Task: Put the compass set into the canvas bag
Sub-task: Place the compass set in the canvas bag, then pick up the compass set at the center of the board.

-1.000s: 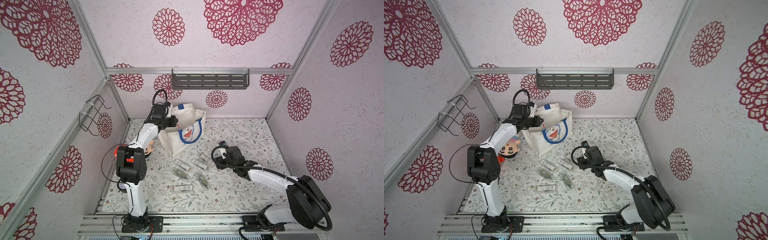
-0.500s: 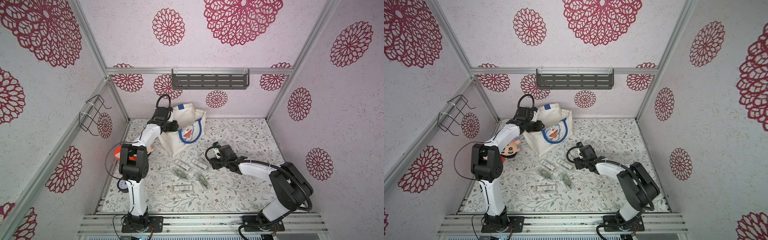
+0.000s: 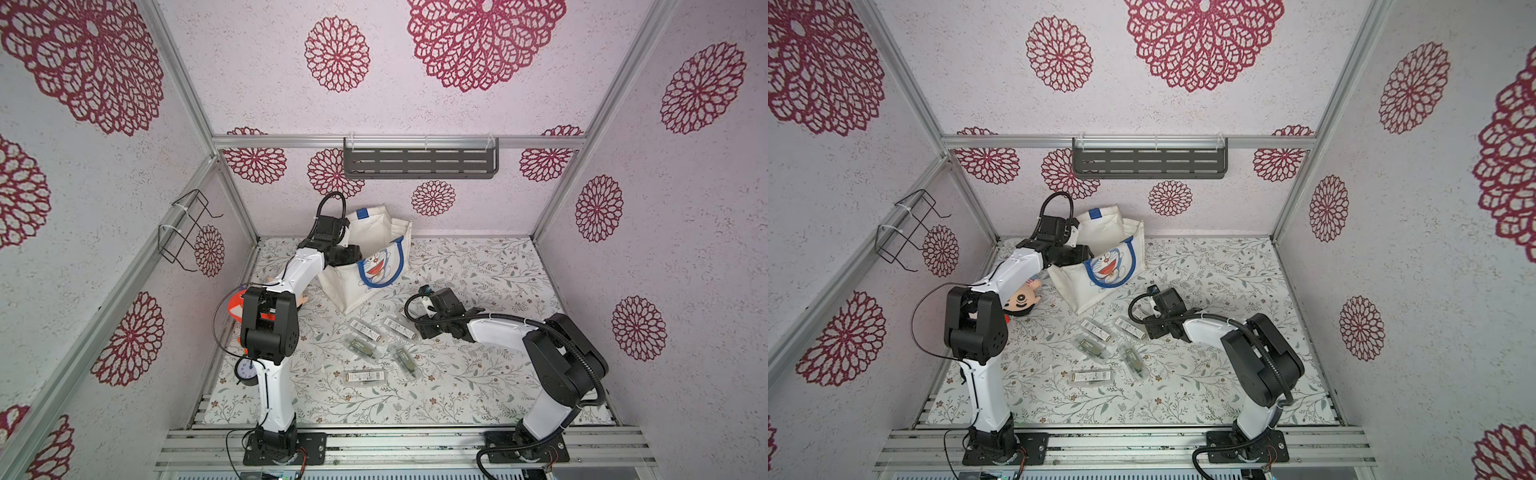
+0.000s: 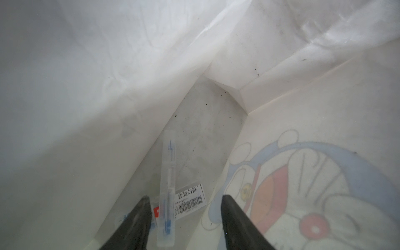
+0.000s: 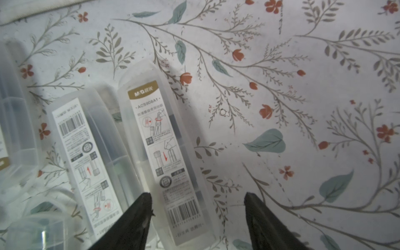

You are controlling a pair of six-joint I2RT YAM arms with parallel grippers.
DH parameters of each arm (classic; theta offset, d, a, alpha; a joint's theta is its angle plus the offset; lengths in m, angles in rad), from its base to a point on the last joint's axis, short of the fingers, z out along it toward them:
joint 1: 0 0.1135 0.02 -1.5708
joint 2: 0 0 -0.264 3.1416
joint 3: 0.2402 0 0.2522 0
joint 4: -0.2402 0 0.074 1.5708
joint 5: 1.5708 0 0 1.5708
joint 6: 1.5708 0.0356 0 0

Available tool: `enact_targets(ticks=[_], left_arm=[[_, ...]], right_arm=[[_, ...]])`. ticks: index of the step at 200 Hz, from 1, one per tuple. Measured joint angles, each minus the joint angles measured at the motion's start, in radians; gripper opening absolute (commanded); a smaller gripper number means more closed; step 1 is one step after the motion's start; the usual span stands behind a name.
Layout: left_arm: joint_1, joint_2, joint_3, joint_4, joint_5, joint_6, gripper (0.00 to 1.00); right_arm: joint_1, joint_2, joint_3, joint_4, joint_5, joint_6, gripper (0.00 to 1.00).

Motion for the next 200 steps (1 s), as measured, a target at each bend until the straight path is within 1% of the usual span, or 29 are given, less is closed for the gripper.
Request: enact_targets(ticks=[18, 38, 55, 89, 115, 166, 200], left_arm=[[-0.002, -0.023, 0.000, -0.010, 0.001, -0.004, 0.61], [-0.006, -0.084, -0.002, -0.016, 0.003, -0.013, 0.64], [-0.013, -0.163, -0.008, -0.011, 0.005, -0.018, 0.66], [-0.021, -0.327, -0.064, 0.018, 0.024, -0.031, 0.75], [-0.022, -0.401, -0.130, 0.037, 0.050, -0.048, 0.76], [-0.027, -0.479, -0.310, 0.043, 0.083, -0.080, 0.77], [-0.031, -0.563, -0.373, 0.050, 0.089, -0.098, 0.77]], right_arm=[[0.002, 0.013, 0.023, -0.009, 0.005, -0.007, 0.66], [0.003, 0.031, 0.045, -0.017, 0.006, -0.016, 0.64], [0.003, 0.045, 0.062, -0.018, 0.005, -0.023, 0.62], [0.005, 0.071, 0.093, -0.021, 0.001, -0.025, 0.63], [0.007, 0.088, 0.113, -0.020, -0.002, -0.026, 0.64], [0.008, 0.109, 0.139, -0.026, -0.015, -0.028, 0.66], [0.017, 0.112, 0.148, -0.055, -0.021, -0.035, 0.67]])
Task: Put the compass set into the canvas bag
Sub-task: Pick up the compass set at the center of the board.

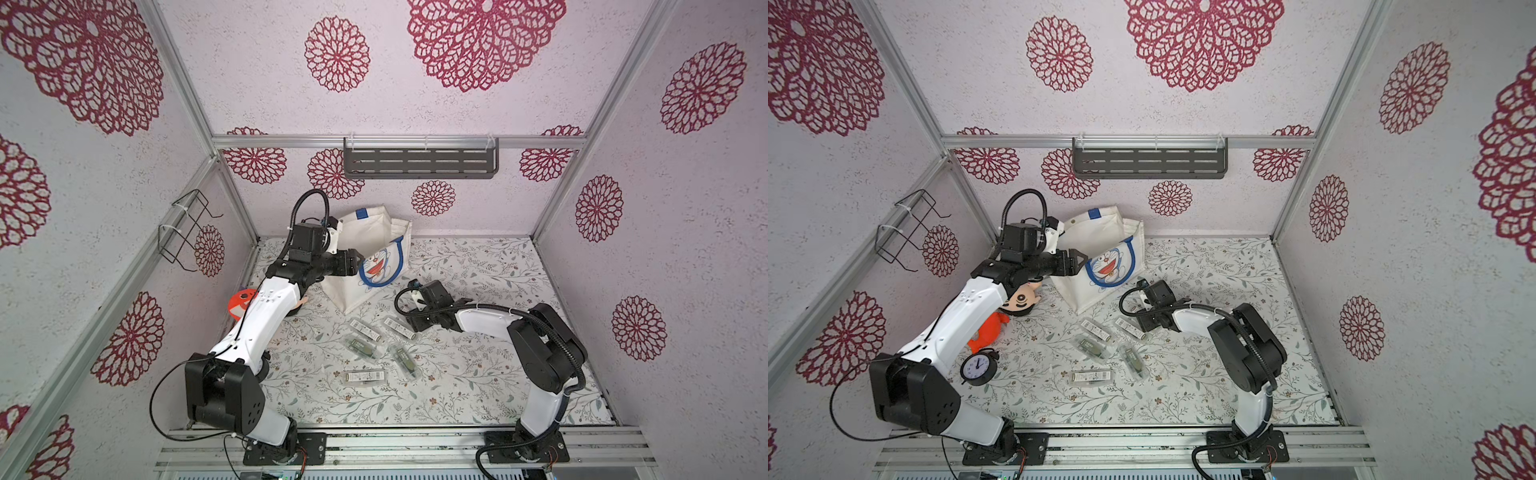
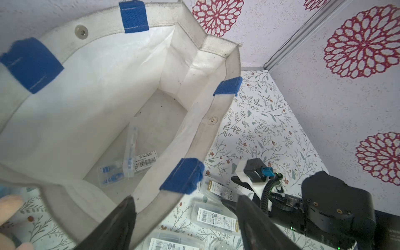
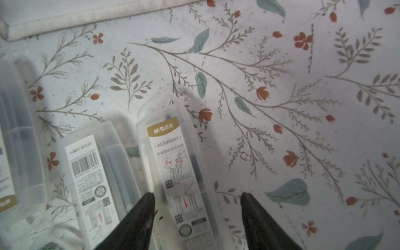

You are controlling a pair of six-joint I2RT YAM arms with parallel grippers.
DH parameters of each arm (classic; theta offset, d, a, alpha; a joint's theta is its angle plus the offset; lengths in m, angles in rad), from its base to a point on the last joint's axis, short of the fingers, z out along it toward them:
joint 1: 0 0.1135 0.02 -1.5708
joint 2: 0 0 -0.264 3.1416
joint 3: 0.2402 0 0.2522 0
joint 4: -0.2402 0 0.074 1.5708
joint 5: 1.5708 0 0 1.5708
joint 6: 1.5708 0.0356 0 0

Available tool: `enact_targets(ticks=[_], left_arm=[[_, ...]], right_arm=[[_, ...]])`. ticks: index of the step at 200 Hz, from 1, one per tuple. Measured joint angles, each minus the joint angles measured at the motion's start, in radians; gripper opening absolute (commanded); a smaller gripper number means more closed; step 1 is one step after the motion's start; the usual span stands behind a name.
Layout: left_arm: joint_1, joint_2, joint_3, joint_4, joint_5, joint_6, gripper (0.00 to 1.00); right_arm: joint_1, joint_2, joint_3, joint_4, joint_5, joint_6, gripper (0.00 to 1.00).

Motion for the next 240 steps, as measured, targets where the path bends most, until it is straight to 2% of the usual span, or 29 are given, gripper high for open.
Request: enact_targets(ticks=[45, 96, 167, 200, 240], left_arm=[[0.000, -0.040, -0.013, 0.029, 0.003, -0.009, 0.77], [-0.008, -0.040, -0.028, 0.029, 0.003, -0.010, 0.77], [-0.021, -0.040, -0.030, 0.030, 0.003, -0.014, 0.76], [-0.032, -0.053, -0.076, 0.047, 0.021, -0.032, 0.76], [-0.069, -0.068, -0.100, 0.056, 0.022, -0.053, 0.77]], right_arm=[[0.008, 0.015, 0.003, -0.061, 0.003, -0.013, 0.70], [0.010, 0.029, 0.030, -0.088, 0.017, -0.016, 0.53], [0.010, 0.026, 0.021, -0.065, 0.015, -0.010, 0.48], [0.010, -0.060, -0.081, -0.002, 0.009, -0.003, 0.44], [0.010, -0.237, -0.209, 0.140, -0.003, -0.003, 0.40]])
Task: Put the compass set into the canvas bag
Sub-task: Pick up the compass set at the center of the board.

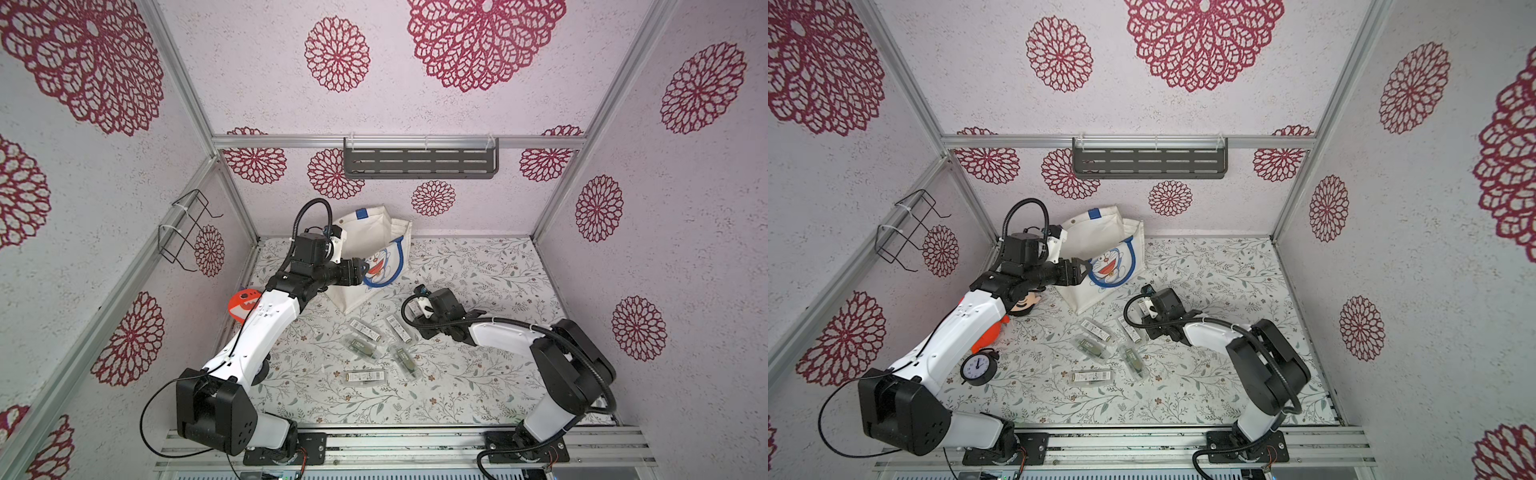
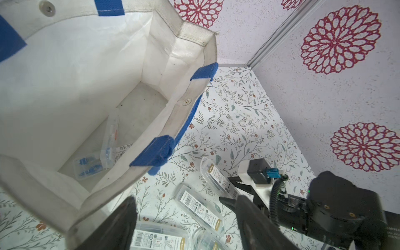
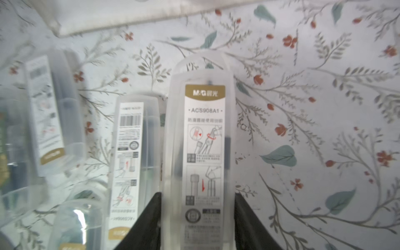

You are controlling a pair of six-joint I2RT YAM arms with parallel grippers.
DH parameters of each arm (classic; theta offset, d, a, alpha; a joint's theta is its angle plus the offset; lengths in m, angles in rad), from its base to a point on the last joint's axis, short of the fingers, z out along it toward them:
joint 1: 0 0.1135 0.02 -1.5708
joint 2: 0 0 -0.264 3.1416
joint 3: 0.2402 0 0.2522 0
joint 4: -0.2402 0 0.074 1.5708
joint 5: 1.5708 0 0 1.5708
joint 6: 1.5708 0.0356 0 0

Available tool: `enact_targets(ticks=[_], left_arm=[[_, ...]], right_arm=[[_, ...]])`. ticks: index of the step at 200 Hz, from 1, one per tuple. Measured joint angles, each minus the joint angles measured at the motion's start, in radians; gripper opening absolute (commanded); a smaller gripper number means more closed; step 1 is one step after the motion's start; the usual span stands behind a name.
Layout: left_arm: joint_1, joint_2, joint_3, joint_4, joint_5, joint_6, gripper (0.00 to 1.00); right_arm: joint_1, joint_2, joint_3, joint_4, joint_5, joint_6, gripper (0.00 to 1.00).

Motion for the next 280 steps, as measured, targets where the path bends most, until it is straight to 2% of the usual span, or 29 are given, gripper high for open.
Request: enact_targets(ticks=[32, 65, 111, 143, 167, 193, 206, 280], left_arm=[[-0.088, 0.010, 0.006, 0.029, 0.004, -0.010, 0.78], [-0.160, 0.087, 0.030, 0.076, 0.013, -0.024, 0.79], [-0.212, 0.227, 0.057, 0.131, 0.069, -0.065, 0.77], [-0.241, 0.263, 0.063, 0.165, 0.103, -0.090, 0.74], [-0.248, 0.278, 0.064, 0.208, 0.135, -0.113, 0.64], [-0.248, 0.311, 0.068, 0.236, 0.157, -0.134, 0.47], [-0.248, 0.322, 0.068, 0.240, 0.161, -0.140, 0.42], [-0.249, 0.336, 0.069, 0.284, 0.185, -0.175, 0.30]], right_arm=[[0.000, -0.129, -0.081, 0.137, -0.006, -0.002, 0.40], [0.000, -0.217, -0.144, 0.237, -0.009, -0.001, 0.39], [0.000, -0.272, -0.176, 0.306, -0.008, 0.001, 0.38], [0.000, -0.274, -0.176, 0.324, -0.008, 0.002, 0.38], [0.000, -0.274, -0.176, 0.332, -0.009, 0.002, 0.38], [0.000, -0.269, -0.174, 0.335, -0.011, 0.002, 0.38], [0.000, -0.268, -0.174, 0.335, -0.016, 0.002, 0.38], [0.000, -0.251, -0.168, 0.348, -0.020, 0.007, 0.38]])
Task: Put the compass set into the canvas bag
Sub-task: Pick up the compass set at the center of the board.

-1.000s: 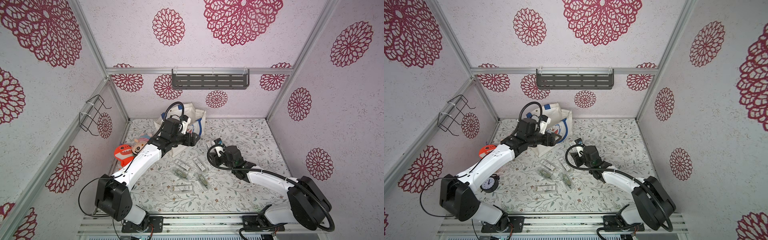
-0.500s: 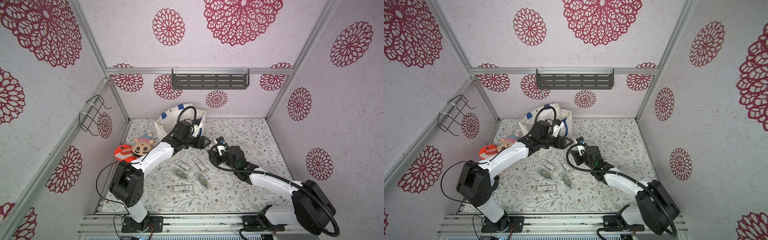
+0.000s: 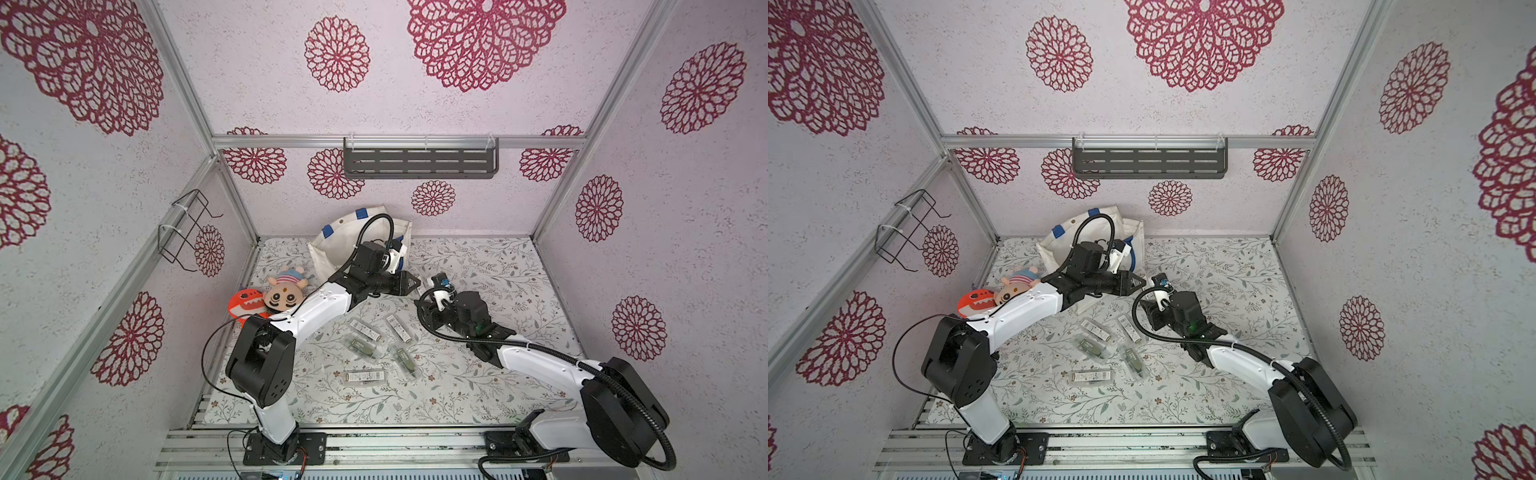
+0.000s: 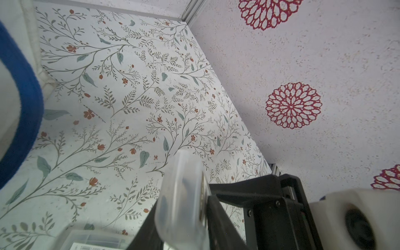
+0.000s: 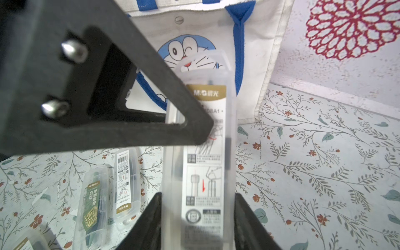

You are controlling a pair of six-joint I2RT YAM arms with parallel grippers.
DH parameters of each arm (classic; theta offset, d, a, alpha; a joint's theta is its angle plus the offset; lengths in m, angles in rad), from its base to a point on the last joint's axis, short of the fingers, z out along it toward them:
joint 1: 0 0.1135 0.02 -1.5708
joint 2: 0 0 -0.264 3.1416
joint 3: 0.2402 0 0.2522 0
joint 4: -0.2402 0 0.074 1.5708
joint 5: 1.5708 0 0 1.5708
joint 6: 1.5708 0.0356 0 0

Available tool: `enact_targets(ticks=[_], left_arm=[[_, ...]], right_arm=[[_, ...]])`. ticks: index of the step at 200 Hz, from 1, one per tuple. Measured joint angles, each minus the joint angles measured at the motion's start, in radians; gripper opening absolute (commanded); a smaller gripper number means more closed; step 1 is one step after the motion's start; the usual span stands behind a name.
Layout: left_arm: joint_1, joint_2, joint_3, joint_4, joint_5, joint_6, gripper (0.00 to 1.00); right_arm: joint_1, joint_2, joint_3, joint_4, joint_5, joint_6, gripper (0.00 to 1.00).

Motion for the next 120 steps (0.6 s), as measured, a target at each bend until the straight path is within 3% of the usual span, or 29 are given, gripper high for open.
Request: enact_targets(ticks=[49, 88, 120], left_arm=[[0.000, 0.006, 0.004, 0.021, 0.021, -0.018, 0.22], [0.002, 0.006, 0.004, 0.031, 0.012, -0.017, 0.20], [0.015, 0.005, 0.004, 0.031, -0.011, -0.016, 0.17]], right_arm=[[-0.005, 0.011, 0.002, 0.010, -0.004, 0.011, 0.41], [-0.004, 0.033, 0.021, 0.015, -0.009, 0.018, 0.69], [-0.003, 0.037, 0.025, 0.016, -0.012, 0.022, 0.79]])
